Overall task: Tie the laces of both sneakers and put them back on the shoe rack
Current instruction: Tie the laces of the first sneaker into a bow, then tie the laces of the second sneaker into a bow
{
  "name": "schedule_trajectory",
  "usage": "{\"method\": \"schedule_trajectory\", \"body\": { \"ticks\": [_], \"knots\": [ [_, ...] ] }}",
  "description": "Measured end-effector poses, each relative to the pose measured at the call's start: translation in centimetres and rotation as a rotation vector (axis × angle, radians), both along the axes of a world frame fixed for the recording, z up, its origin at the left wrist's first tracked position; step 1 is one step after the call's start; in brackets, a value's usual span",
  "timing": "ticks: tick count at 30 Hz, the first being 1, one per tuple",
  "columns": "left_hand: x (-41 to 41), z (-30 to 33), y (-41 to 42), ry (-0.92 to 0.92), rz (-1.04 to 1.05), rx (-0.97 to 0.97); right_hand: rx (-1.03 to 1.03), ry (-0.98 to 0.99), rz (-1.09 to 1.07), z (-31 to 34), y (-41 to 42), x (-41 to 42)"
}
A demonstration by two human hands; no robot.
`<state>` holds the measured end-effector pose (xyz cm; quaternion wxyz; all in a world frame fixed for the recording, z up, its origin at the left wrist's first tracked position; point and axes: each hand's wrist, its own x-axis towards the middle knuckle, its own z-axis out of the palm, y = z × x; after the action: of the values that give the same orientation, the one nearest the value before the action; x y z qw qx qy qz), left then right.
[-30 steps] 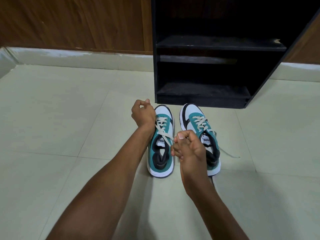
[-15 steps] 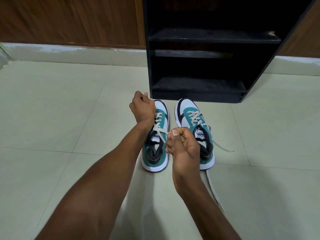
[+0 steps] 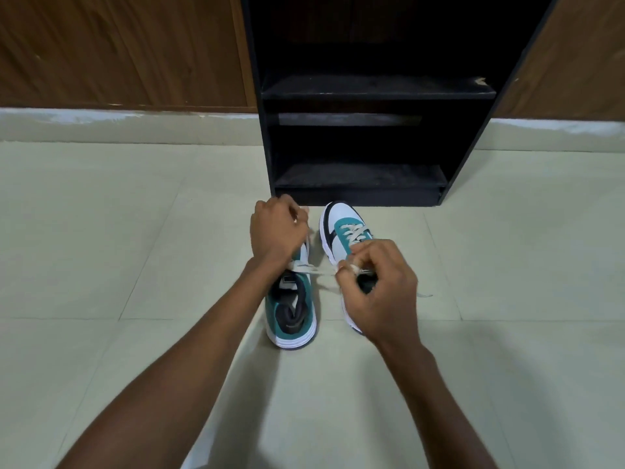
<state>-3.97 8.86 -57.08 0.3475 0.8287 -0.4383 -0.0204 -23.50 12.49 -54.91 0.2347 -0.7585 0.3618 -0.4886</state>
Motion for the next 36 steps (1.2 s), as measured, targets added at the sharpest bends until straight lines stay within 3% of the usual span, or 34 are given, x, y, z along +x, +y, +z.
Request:
{"method": "schedule_trajectory", "body": {
  "ticks": [2,3,6,11,15,20,25,27,31,33,36],
  "knots": [
    [-2.0,0.7,0.2,-0.136,-0.119,0.011,0.027,0.054,-0.17,-0.3,-1.4,-0.9],
    [-3.0,1.2,0.3,-0.101,-0.167,0.013,0.075,0.098,-0.239,-0.6,-2.1,-1.3],
    [-5.6,2.3,0.1,0.262,-0.239,0.165,0.339,0.273,-0.338,-1.6,-3.9,-2.1],
    [-7.1,3.0,0.0,0.387,-0.223,0.203,0.589,0.336,-0.301,-1.5,-4.1,-2.3],
    [-7.2,3.1,0.3,0.512,-0.245,0.244,0.808,0.106,-0.363,-1.2,-4.1,-2.3],
    [-7.7,3.2,1.1,0.832,-0.212,0.111,0.926,-0.054,-0.394,-0.3,-4.8,-0.4],
    [-7.7,4.3,1.1,1.27,-0.385,-0.028,1.111,-0.578,-0.311,2.1,-5.6,0.4],
    [-7.6,4.7,1.1,1.242,-0.432,-0.099,1.105,-0.65,-0.249,3.1,-5.4,0.1],
    [-7.7,7.8,1.0,1.02,-0.51,-0.271,0.927,-0.585,-0.162,6.0,-5.6,-0.5],
    [-7.8,8.3,0.8,0.969,-0.549,-0.334,0.835,-0.451,-0.127,7.1,-5.6,-0.7],
    [-8.1,7.5,0.5,0.859,-0.643,-0.349,0.722,-0.067,-0.062,7.6,-5.4,-1.0]
  ]
}}
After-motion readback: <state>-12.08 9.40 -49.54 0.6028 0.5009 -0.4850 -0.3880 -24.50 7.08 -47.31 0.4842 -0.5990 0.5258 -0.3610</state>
